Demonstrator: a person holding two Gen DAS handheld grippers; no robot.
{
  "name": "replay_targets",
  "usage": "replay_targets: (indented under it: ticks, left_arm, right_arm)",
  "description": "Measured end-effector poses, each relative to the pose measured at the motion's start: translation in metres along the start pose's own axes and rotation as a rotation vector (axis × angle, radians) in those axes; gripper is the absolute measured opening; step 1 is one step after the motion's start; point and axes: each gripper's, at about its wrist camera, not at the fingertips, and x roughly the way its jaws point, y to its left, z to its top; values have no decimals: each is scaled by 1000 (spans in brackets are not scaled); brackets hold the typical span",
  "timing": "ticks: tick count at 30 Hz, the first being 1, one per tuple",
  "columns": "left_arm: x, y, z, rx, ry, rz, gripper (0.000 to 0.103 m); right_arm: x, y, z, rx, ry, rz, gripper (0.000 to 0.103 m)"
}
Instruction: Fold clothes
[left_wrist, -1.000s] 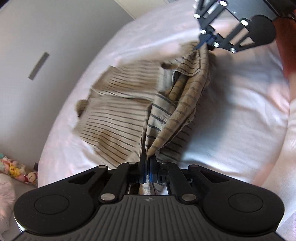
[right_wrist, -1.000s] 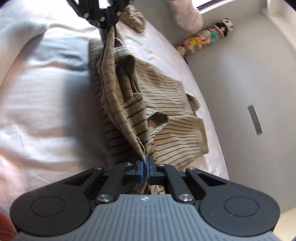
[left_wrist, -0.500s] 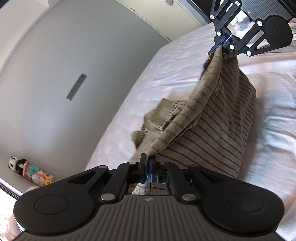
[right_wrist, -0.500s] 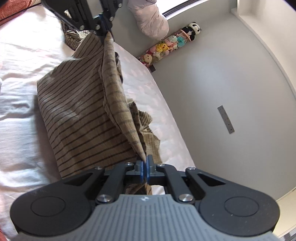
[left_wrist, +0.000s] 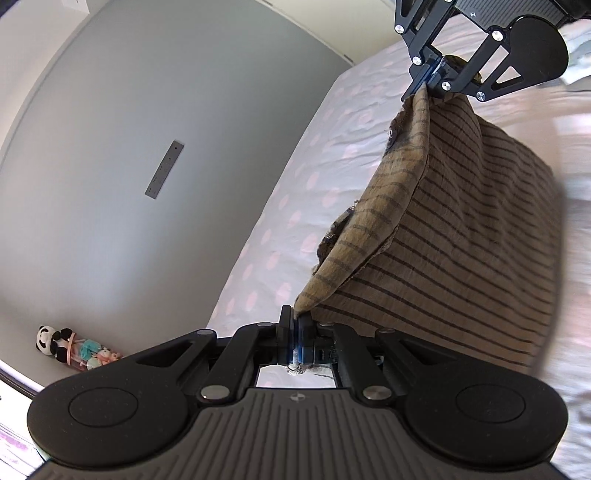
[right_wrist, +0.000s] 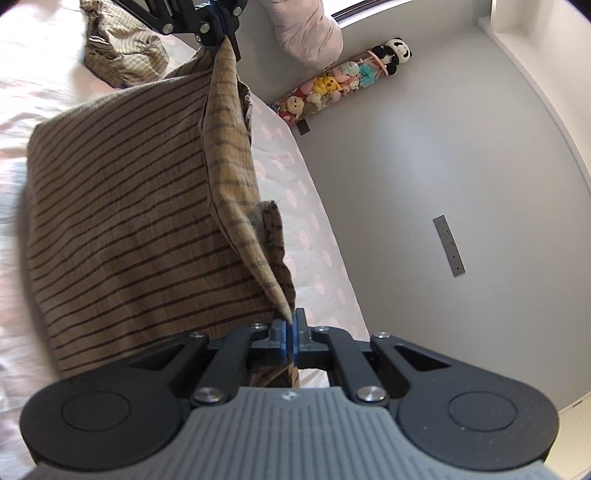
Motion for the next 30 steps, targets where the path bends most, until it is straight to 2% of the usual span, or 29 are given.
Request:
replay_targets:
  ticks: [12, 17, 20, 26, 30]
  left_arm:
    - [138, 44, 9, -20, 54, 36, 0]
    - [182, 41, 6, -13, 73, 24, 0]
    - [182, 29, -5, -17, 70, -2, 0]
    - [146, -4, -25, -29, 50, -62, 0]
    - [124, -21, -34, -50, 54, -123, 0]
  right_arm:
    - [153, -53, 10, 12, 60, 14, 4]
    - [167, -43, -2, 29, 71, 54, 4]
    - [176, -37, -9, 39, 78, 78, 4]
    - [190, -25, -23, 58, 90, 127, 4]
    - [160, -11, -30, 70, 81, 177, 4]
